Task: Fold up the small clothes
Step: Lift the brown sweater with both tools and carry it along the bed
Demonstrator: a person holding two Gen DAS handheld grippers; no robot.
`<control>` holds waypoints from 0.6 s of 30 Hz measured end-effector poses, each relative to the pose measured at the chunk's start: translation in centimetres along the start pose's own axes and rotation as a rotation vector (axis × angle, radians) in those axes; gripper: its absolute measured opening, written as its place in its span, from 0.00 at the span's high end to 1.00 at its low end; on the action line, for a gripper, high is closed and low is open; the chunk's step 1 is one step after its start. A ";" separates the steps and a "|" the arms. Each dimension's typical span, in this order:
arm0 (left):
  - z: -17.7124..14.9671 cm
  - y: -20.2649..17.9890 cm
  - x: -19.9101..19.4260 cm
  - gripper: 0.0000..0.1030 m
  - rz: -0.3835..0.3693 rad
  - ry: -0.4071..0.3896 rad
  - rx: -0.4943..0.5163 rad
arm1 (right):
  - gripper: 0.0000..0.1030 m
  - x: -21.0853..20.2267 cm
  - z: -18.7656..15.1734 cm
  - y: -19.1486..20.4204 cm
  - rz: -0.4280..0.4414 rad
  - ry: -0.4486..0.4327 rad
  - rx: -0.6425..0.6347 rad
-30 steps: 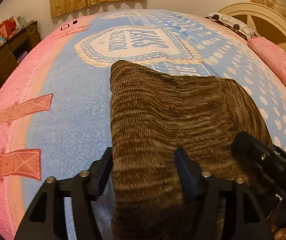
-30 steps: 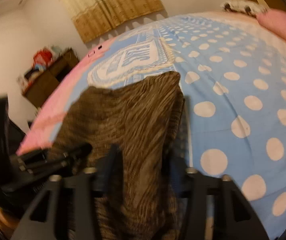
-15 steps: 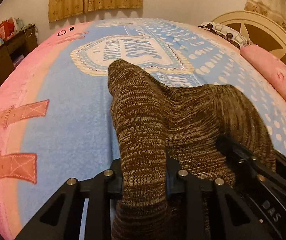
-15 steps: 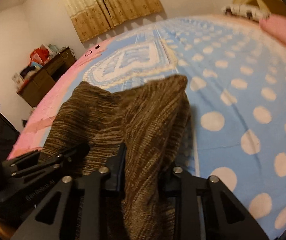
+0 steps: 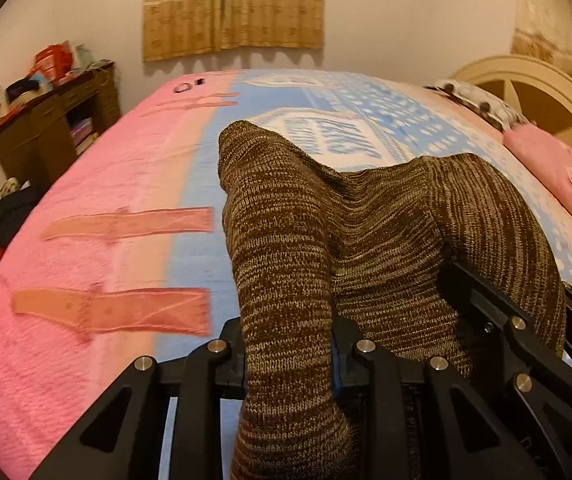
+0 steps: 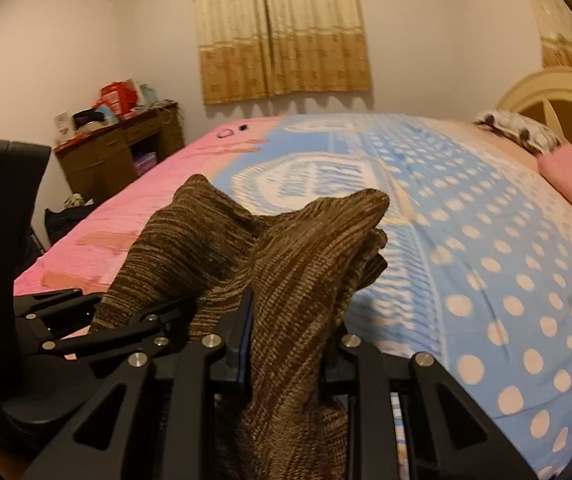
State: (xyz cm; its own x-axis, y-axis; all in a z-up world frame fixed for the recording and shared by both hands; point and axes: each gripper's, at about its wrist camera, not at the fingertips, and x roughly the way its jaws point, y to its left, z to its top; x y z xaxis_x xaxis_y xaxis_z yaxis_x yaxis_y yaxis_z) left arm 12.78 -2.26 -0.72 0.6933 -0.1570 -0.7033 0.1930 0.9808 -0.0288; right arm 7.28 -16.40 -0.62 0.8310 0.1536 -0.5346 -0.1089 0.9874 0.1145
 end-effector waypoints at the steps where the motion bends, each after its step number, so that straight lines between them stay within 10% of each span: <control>1: -0.1 0.7 -0.4 0.73 0.012 -0.007 -0.006 | 0.75 0.0 0.1 0.8 0.009 -0.006 -0.014; 18: -1.5 13.4 -4.7 0.72 0.189 -0.080 -0.154 | 0.75 2.1 2.7 12.8 0.215 -0.035 -0.145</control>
State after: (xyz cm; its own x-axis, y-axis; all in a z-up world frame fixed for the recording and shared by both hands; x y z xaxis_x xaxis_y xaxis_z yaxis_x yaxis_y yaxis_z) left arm 11.11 11.79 1.12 0.7612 0.0281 -0.6479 -0.0491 0.9987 -0.0144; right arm 9.12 -3.57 1.94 0.7982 0.3621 -0.4813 -0.3604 0.9274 0.1000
